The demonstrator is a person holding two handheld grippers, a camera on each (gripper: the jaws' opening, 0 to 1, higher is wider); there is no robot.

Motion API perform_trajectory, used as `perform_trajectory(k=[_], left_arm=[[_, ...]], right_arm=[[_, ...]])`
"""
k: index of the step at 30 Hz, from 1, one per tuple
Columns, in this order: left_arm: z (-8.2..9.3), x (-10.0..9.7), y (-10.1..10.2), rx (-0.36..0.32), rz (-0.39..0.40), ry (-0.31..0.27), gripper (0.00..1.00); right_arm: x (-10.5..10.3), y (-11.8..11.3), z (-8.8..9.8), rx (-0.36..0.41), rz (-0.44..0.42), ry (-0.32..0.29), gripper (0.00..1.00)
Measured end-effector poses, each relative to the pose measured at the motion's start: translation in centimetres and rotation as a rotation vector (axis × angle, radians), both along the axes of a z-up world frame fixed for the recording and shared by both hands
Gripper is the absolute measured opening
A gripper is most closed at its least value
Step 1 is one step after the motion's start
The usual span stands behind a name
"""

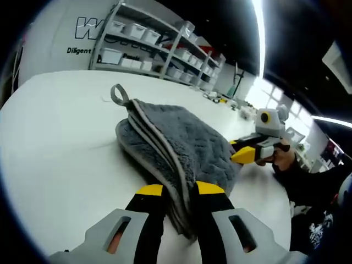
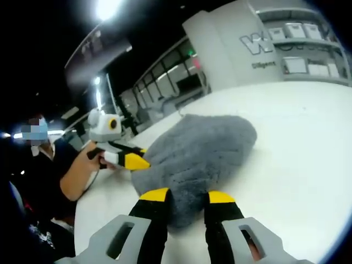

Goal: Open the folded towel by lifting each exposed corner and separating the folded layers until the towel lies flat within the target outline without major curled edges

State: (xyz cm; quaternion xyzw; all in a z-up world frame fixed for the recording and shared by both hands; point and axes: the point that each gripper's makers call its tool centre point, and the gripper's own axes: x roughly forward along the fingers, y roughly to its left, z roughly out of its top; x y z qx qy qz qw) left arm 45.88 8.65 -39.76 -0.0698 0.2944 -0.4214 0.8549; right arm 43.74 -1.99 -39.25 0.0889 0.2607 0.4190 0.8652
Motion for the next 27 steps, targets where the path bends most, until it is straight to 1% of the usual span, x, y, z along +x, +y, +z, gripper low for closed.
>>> perform_trajectory(k=[2, 6, 14, 17, 22, 27], left_arm=[[-0.2, -0.5, 0.0, 0.002, 0.004, -0.009, 0.18], [-0.1, -1.4, 0.0, -0.004, 0.001, -0.008, 0.18], [-0.2, -3.0, 0.0, -0.004, 0.012, -0.025, 0.18], [-0.2, -3.3, 0.3, -0.023, 0.008, -0.028, 0.18], [-0.2, -3.5, 0.5, -0.052, 0.003, -0.009, 0.18], [-0.2, -3.8, 0.6, -0.049, 0.009, -0.017, 0.18]], right_arm=[[-0.4, -0.1, -0.1, 0.005, -0.004, -0.006, 0.19], [-1.1, -0.1, -0.1, 0.030, 0.000, 0.005, 0.19], [-2.2, 0.2, 0.0, 0.037, 0.017, -0.010, 0.19], [-2.4, 0.3, 0.0, 0.027, 0.032, -0.025, 0.19], [-2.9, 0.5, 0.0, 0.027, 0.048, -0.034, 0.19], [-3.1, 0.5, 0.0, 0.047, 0.054, -0.016, 0.18]])
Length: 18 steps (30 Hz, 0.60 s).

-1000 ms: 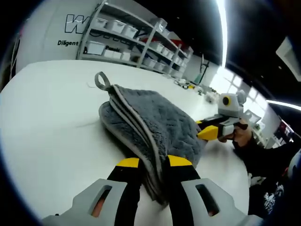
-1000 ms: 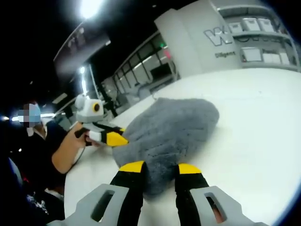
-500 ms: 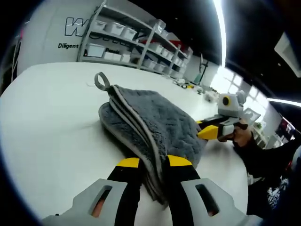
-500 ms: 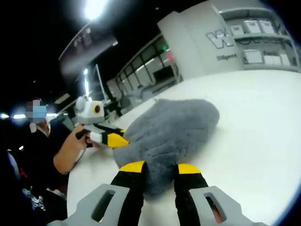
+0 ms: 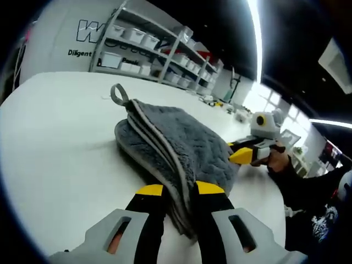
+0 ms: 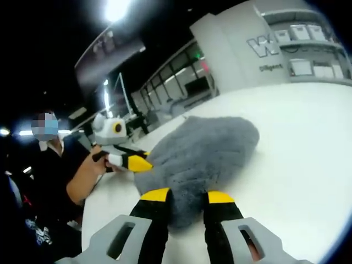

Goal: Open the folded towel by lifting each exposed corner and separating the folded layers until the towel lies flat within the target outline without major curled edges

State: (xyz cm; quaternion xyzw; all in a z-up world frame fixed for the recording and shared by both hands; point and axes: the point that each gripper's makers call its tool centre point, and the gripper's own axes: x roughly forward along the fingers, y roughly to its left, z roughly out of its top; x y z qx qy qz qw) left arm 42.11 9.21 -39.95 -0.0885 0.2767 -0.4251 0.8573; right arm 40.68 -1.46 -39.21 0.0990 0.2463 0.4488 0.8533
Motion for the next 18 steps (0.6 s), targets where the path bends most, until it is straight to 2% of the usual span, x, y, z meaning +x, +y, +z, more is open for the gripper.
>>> perform_trajectory(k=[7, 11, 18], left_arm=[[0.1, -0.7, 0.2, 0.022, -0.010, -0.001, 0.18], [0.1, -1.1, 0.3, 0.031, -0.021, 0.018, 0.18], [0.2, -1.6, 0.4, 0.063, -0.033, -0.008, 0.17]], right_arm=[[-1.0, 0.3, 0.1, -0.010, 0.016, -0.009, 0.18], [-1.3, 0.3, 0.1, -0.004, 0.028, -0.001, 0.18], [-1.7, 0.5, 0.1, 0.000, 0.047, 0.004, 0.18]])
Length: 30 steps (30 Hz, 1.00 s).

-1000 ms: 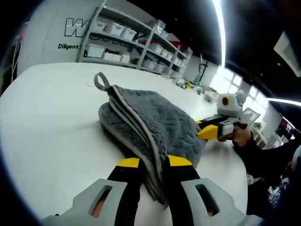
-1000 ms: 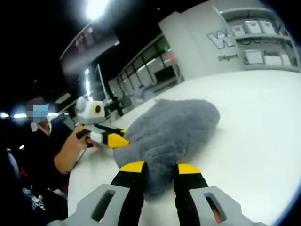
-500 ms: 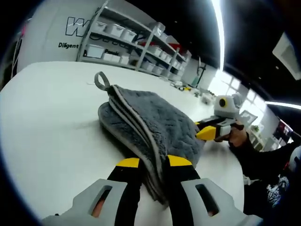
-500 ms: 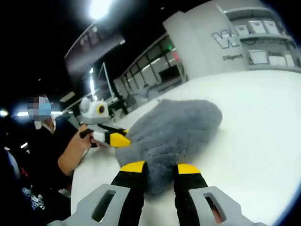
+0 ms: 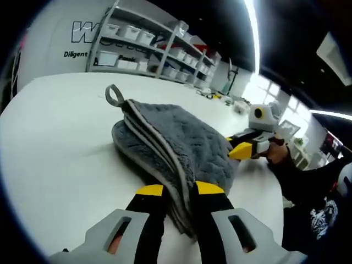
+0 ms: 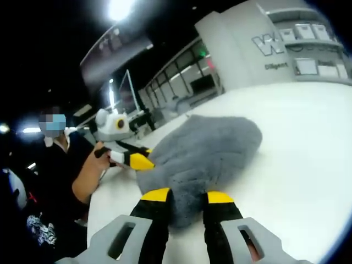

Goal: Open the folded towel by lifting each exposed corner and separating the folded layers until the towel lies flat within the target outline without major curled edges

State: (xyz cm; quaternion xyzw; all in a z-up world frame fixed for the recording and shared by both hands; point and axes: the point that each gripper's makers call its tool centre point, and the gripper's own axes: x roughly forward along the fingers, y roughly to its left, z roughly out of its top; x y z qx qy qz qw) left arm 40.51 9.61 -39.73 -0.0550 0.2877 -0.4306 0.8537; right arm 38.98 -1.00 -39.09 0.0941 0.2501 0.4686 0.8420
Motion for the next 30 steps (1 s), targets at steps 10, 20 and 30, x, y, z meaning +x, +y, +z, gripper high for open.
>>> perform_trajectory(k=[10, 20, 30], left_arm=[[0.1, 0.4, 0.1, -0.020, -0.002, -0.011, 0.20], [2.0, 3.1, 2.4, 0.031, 0.082, -0.275, 0.74], [7.7, 5.4, 5.2, -0.123, 0.262, -0.491, 1.00]], right_arm=[[0.0, 0.0, 0.0, 0.000, 0.004, -0.007, 0.18], [-0.1, 0.0, 0.1, -0.014, 0.029, -0.061, 0.20], [0.6, -0.3, 2.1, -0.036, 0.038, -0.279, 0.73]])
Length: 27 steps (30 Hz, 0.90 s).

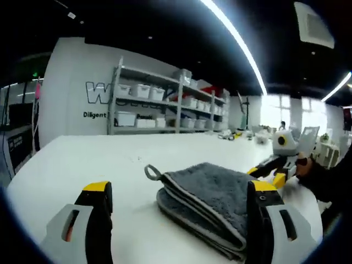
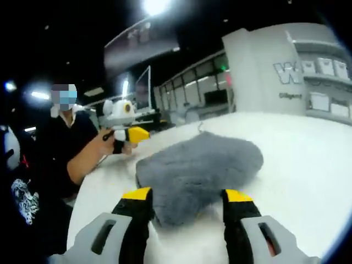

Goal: Open the folded towel by lifting each exposed corner and separating the folded layers until the towel lies flat within the target outline without major curled edges

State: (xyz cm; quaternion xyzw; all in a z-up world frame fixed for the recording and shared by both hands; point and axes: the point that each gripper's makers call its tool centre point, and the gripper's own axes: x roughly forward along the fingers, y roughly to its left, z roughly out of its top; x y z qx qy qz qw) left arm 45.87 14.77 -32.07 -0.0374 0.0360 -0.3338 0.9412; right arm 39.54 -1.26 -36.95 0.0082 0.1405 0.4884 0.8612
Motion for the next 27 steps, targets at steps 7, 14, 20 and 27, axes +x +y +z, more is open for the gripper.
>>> perform_trajectory(k=[7, 14, 20, 27], left_arm=[[-0.1, 0.6, 1.5, 0.055, 0.086, -0.004, 1.00], [-0.5, 0.3, 0.9, 0.074, 0.072, 0.012, 1.00], [2.7, -3.4, -0.7, -0.258, 0.030, 0.094, 1.00], [3.6, -5.7, 0.2, -0.666, 0.151, 0.182, 0.98]], right_arm=[[1.5, -1.1, 2.3, 0.033, -0.091, -0.125, 1.00], [2.3, -1.8, 3.1, 0.065, -0.137, -0.136, 1.00], [2.5, -2.1, 3.1, 0.055, -0.156, -0.147, 0.99], [2.6, -2.0, 3.0, 0.052, -0.159, -0.146, 0.99]])
